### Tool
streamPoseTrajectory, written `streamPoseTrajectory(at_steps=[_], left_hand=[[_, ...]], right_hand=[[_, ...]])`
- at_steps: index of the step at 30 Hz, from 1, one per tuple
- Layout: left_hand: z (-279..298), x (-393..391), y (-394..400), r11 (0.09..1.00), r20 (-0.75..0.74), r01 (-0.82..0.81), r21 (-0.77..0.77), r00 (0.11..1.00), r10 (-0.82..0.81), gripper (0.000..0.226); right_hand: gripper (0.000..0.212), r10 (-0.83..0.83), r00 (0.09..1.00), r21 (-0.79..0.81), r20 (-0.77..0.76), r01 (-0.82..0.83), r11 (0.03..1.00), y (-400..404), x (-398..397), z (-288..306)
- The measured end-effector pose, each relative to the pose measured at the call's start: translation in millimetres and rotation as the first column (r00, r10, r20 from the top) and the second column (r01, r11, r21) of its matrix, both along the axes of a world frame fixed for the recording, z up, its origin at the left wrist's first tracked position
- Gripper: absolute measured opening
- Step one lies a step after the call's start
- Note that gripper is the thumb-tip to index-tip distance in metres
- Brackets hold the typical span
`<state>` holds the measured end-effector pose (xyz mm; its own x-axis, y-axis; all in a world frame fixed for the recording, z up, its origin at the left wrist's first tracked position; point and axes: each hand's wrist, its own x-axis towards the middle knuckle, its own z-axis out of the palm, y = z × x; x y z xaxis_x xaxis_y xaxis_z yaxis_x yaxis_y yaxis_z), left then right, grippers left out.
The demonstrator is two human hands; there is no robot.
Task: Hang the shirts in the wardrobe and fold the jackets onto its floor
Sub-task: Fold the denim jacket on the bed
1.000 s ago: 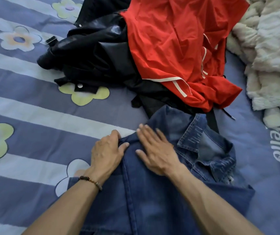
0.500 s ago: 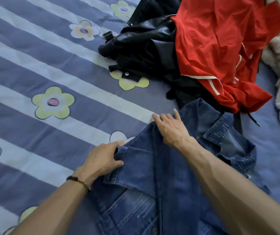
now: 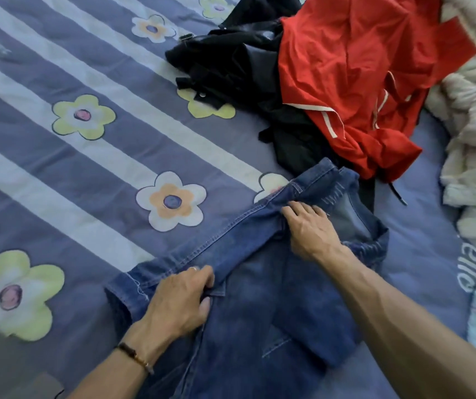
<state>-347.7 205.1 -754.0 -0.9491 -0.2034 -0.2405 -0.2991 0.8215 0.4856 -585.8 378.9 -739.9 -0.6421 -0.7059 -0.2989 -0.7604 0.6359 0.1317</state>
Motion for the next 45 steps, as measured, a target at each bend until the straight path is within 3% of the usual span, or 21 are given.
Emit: streamPoseTrajectory(at_steps=[2, 5, 8, 10, 15, 19, 21, 23, 26, 29, 32, 33, 35, 37, 40, 43, 45], left_hand=[[5, 0, 1, 0.994, -0.117, -0.101, 0.027, 0.988, 0.104, 0.019], [6, -8, -8, 0.984, -0.236, -0.177, 0.026, 0.955, 0.178, 0.033], [-8, -17, -18, 0.973, -0.117, -0.067, -0.219, 0.992, 0.042, 0.08], [-13, -17, -21, 0.959, -0.025, 0.064, -0.277, 0.997, -0.074, 0.095], [-13, -7, -27, 0.933, 0.032, 0.175, -0.314, 0.984, -0.174, 0.087], [-13, -1, -38, 0.886, -0.089, 0.177, -0.43, 0.968, -0.236, 0.06], [-16, 3, -45, 0.86, -0.166, 0.156, -0.486, 0.95, -0.266, 0.057], [-19, 6, -48, 0.842, -0.153, 0.194, -0.504, 0.939, -0.308, 0.051], [-19, 9, -50, 0.849, -0.064, 0.194, -0.491, 0.964, -0.257, 0.065], [-17, 16, -53, 0.891, 0.014, 0.068, -0.448, 0.998, -0.069, 0.087], [-6, 14, -58, 0.886, -0.031, 0.095, -0.455, 0.992, -0.122, 0.052], [-6, 12, -62, 0.876, -0.029, 0.128, -0.465, 0.987, -0.159, 0.05], [-3, 12, -65, 0.888, 0.041, 0.173, -0.425, 0.984, -0.172, 0.048], [-3, 13, -60, 0.945, 0.121, 0.148, -0.29, 0.986, -0.117, 0.067], [-5, -1, -42, 0.987, 0.02, -0.026, -0.159, 0.999, 0.029, 0.07], [-24, -14, -28, 0.956, 0.065, -0.072, -0.285, 0.993, 0.094, 0.067], [-38, -9, -26, 0.932, 0.106, -0.021, -0.362, 0.992, 0.064, 0.068]], right_hand=[[0.037, -0.054, 0.998, -0.036, 0.024, 0.055, 0.998, 3, 5, -5], [0.025, 0.002, 0.99, -0.204, -0.141, -0.031, 0.978, -8, 12, -7], [0.023, 0.08, 0.985, -0.393, -0.151, -0.134, 0.91, -31, 23, -16], [0.038, 0.13, 0.99, -0.384, -0.045, -0.138, 0.913, -44, 29, -25], [0.071, 0.119, 0.983, -0.246, 0.14, -0.082, 0.966, -47, 29, -40], [0.075, 0.104, 0.985, -0.23, 0.141, -0.07, 0.971, -47, 33, -38], [0.075, 0.08, 0.986, -0.23, 0.147, -0.044, 0.972, -48, 40, -38], [0.074, 0.051, 0.99, -0.218, 0.133, -0.021, 0.976, -45, 48, -41], [0.073, 0.019, 0.993, -0.171, 0.114, 0.001, 0.985, -39, 55, -46], [0.074, 0.001, 0.993, -0.139, 0.119, 0.016, 0.99, -40, 56, -47], [0.078, -0.027, 0.987, -0.104, 0.158, 0.044, 0.994, -47, 59, -43], [0.079, -0.035, 0.985, -0.097, 0.167, 0.052, 0.994, -48, 61, -42], [0.081, -0.049, 0.982, -0.079, 0.18, 0.064, 0.995, -50, 61, -40], [0.082, -0.055, 0.982, -0.075, 0.181, 0.07, 0.995, -53, 61, -38], [0.075, 0.052, 0.985, -0.152, 0.163, -0.027, 0.988, -67, 72, -35], [0.066, 0.291, 0.935, -0.204, 0.201, -0.251, 0.946, -75, 78, -44], [0.067, 0.311, 0.934, -0.169, 0.175, -0.283, 0.944, -67, 52, -49]])
